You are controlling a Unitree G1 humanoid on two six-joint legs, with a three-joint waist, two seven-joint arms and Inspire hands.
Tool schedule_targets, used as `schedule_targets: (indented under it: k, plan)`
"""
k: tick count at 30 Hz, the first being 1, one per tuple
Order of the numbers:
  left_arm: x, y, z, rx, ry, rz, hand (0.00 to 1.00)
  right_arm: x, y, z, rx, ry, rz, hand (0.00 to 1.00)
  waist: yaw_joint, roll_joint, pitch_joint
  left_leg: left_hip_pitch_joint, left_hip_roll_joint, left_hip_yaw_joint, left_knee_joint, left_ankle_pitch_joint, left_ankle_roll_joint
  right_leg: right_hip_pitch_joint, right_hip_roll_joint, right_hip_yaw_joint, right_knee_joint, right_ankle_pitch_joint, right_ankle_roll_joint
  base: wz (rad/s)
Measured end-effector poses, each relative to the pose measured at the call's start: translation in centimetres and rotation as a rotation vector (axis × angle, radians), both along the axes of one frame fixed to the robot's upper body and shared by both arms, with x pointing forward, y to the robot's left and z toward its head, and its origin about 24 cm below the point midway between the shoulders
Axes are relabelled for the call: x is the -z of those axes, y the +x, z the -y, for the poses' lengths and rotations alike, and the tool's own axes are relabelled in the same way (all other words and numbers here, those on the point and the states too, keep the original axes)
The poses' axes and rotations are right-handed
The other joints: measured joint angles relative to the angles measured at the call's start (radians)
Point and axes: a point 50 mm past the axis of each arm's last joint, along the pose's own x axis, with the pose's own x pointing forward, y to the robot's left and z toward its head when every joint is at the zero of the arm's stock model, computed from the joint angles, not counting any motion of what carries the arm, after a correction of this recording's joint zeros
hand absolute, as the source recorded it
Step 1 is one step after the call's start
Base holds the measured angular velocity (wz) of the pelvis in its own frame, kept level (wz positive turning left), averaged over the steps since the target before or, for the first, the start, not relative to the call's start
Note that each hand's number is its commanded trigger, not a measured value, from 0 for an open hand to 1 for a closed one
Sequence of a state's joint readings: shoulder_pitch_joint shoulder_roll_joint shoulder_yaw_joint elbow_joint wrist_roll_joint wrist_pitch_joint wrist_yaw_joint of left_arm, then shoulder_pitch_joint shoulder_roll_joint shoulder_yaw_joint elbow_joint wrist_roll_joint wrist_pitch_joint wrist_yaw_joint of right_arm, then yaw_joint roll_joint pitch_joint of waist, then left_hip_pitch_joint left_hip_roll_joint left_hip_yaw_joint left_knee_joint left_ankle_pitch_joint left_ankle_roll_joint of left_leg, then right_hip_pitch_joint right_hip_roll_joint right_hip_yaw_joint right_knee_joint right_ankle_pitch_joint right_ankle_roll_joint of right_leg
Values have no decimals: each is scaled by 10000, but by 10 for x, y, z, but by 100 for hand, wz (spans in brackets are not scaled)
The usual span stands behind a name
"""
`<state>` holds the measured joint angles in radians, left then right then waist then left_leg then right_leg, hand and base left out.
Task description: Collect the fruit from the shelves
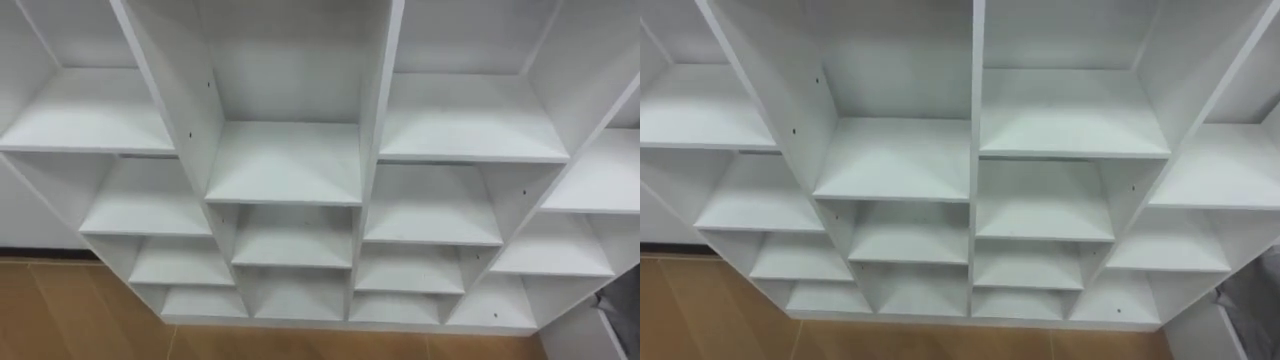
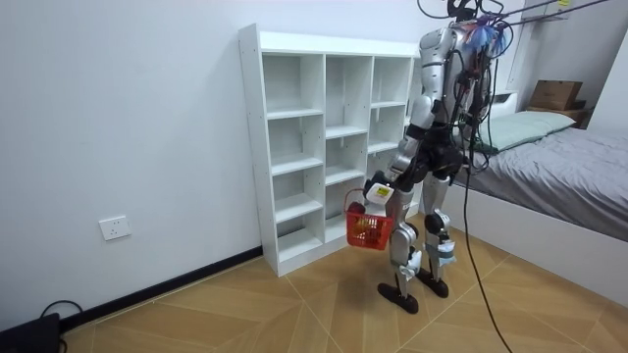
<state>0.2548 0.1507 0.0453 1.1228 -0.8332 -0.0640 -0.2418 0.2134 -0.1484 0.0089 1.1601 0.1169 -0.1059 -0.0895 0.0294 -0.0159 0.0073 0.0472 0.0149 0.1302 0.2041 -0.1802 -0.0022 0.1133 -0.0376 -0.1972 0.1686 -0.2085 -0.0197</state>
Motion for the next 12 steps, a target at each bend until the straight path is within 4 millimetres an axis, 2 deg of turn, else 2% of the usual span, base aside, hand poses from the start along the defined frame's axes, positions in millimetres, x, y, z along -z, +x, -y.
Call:
schedule_targets:
  k: [8, 9, 11, 12]
  plan:
    - [2, -1, -1, 167, 619, -766, 100, 2, 2, -1, 191, 115, -208, 0, -12, -49, 8, 7, -29, -30, -8, -3, 6, 6, -15, 1, -8, -19, 11, 1]
    - [2, 0, -1, 128, 681, -830, 100, 2, 1, -2, 248, 142, -213, 0, -14, -103, 33, 10, -35, -32, -9, -4, 7, 9, -15, 4, -12, -22, 16, 0]
    - [2, 1, -1, 91, 740, -878, 100, 2, 1, -2, 330, 178, -202, 0, -22, -62, 3, 16, -46, -38, -10, -5, 10, 20, -9, 1, -16, -25, 22, 0]
    - [2, 1, -1, 64, 784, -927, 100, 2, 0, -2, 382, 193, -214, 0, -32, -144, 51, 43, -56, -48, -11, -7, 13, 46, 3, 3, -16, -32, 32, 0]
